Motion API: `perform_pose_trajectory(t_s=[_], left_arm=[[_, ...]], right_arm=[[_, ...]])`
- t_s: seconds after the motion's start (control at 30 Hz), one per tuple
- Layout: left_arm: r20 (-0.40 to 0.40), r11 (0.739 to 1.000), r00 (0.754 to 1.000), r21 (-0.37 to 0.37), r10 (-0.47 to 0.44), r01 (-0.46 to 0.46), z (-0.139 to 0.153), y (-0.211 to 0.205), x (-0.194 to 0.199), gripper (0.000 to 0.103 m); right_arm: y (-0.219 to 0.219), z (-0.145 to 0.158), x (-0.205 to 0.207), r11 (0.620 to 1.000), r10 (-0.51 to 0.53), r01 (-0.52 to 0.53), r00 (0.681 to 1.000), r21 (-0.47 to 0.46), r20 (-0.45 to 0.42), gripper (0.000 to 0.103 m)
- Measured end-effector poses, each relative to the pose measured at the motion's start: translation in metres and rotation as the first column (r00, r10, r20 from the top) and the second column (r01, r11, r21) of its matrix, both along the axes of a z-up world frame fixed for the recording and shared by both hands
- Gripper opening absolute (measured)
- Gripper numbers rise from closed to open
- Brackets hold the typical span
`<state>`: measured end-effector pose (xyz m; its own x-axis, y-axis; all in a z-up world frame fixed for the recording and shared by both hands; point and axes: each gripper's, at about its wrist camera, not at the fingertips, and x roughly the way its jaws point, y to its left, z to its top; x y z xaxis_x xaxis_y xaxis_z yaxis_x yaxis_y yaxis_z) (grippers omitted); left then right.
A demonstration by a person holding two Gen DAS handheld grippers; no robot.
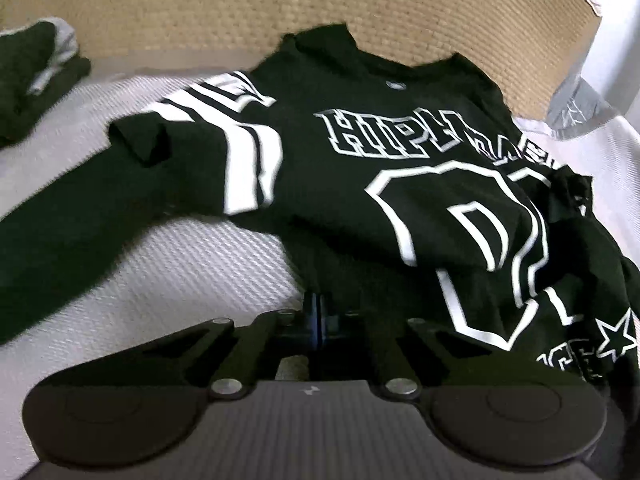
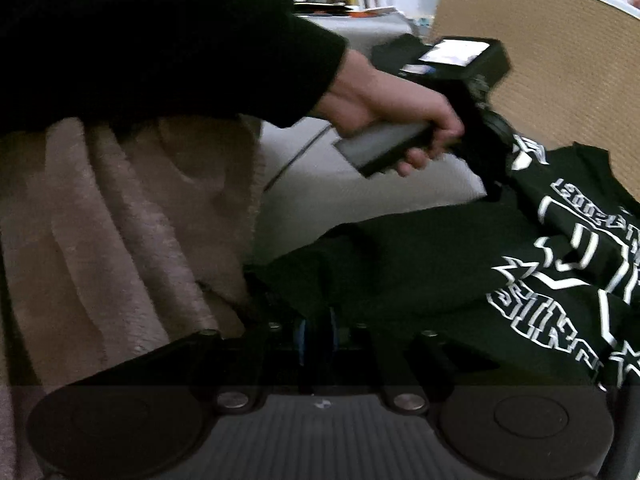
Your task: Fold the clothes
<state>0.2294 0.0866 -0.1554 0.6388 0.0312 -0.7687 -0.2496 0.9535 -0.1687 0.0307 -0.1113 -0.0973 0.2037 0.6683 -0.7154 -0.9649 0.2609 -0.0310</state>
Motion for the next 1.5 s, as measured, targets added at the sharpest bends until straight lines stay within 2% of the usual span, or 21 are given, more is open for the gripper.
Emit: perform_pose_trajectory(t_s=[0.07, 0.13, 0.3, 0.53, 0.73, 0.87, 0.93, 0.97, 1.03, 1.1, 1.2, 1.33, 1.4, 1.43, 1.5], left_arm=[[-0.009, 1.000, 1.000, 0.021, 0.012, -0.011, 0.001, 0.006, -0.002, 0.002], [-0.013, 0.999, 1.000, 0.032, 0.027, -0.026, 0.002, 0.013, -0.005, 0.002], [-0.025, 0.997, 0.998, 0.055, 0.058, -0.056, 0.006, 0.025, -0.009, 0.002], [-0.047, 0.992, 0.995, 0.096, 0.090, -0.085, 0.008, 0.037, -0.018, 0.002], [-0.091, 0.987, 0.991, 0.132, 0.101, -0.089, 0.005, 0.049, -0.026, 0.003], [-0.092, 0.989, 0.990, 0.108, 0.111, -0.101, 0.008, 0.054, -0.029, 0.003], [-0.097, 0.992, 0.988, 0.053, 0.119, -0.114, 0.010, 0.057, -0.029, 0.004], [-0.099, 0.994, 0.989, 0.000, 0.107, -0.107, 0.011, 0.058, -0.030, 0.006], [-0.095, 0.993, 0.991, -0.063, 0.092, -0.098, 0.017, 0.058, -0.031, 0.021], [-0.061, 0.995, 0.996, -0.066, 0.070, -0.074, 0.028, 0.053, -0.032, 0.026], [-0.036, 0.999, 0.999, -0.025, 0.036, -0.037, 0.038, 0.048, -0.032, 0.027], [-0.081, 0.996, 0.996, 0.079, -0.034, 0.041, 0.034, 0.039, -0.026, 0.028], [-0.121, 0.985, 0.988, 0.136, -0.094, 0.110, 0.028, 0.030, -0.025, 0.034], [-0.135, 0.975, 0.983, 0.168, -0.125, 0.147, 0.025, 0.023, -0.025, 0.034], [-0.118, 0.960, 0.981, 0.218, -0.156, 0.179, 0.023, 0.009, -0.029, 0.034]], right_arm=[[-0.002, 0.004, 0.004, 1.000, -0.009, 0.009, 1.000, 0.005, 0.000, 0.017], [-0.004, 0.008, 0.006, 0.999, -0.030, 0.029, 0.999, 0.012, 0.012, 0.027], [-0.014, 0.017, 0.012, 0.998, -0.055, 0.055, 0.997, 0.011, 0.046, 0.042], [-0.039, 0.025, 0.036, 0.988, -0.148, 0.147, 0.988, 0.050, 0.030, 0.043], [-0.062, 0.033, 0.065, 0.952, -0.297, 0.292, 0.954, 0.095, 0.037, 0.043], [-0.071, 0.036, 0.081, 0.937, -0.338, 0.332, 0.940, 0.107, 0.043, 0.048], [-0.074, 0.033, 0.088, 0.929, -0.364, 0.358, 0.930, 0.096, 0.056, 0.048], [-0.074, 0.030, 0.091, 0.926, -0.372, 0.366, 0.927, 0.092, 0.058, 0.048], [-0.074, 0.025, 0.097, 0.920, -0.389, 0.383, 0.919, 0.084, 0.067, 0.048], [-0.074, 0.020, 0.103, 0.912, -0.408, 0.403, 0.909, 0.076, 0.081, 0.048], [-0.079, 0.014, 0.116, 0.890, -0.456, 0.452, 0.885, 0.063, 0.097, 0.048], [-0.095, 0.007, 0.137, 0.833, -0.554, 0.550, 0.828, 0.066, 0.091, 0.048], [-0.108, 0.002, 0.151, 0.797, -0.603, 0.598, 0.796, 0.089, 0.052, 0.048], [-0.112, 0.000, 0.158, 0.778, -0.627, 0.624, 0.778, 0.080, 0.033, 0.048], [-0.119, -0.007, 0.173, 0.730, -0.681, 0.680, 0.732, 0.068, -0.017, 0.048]])
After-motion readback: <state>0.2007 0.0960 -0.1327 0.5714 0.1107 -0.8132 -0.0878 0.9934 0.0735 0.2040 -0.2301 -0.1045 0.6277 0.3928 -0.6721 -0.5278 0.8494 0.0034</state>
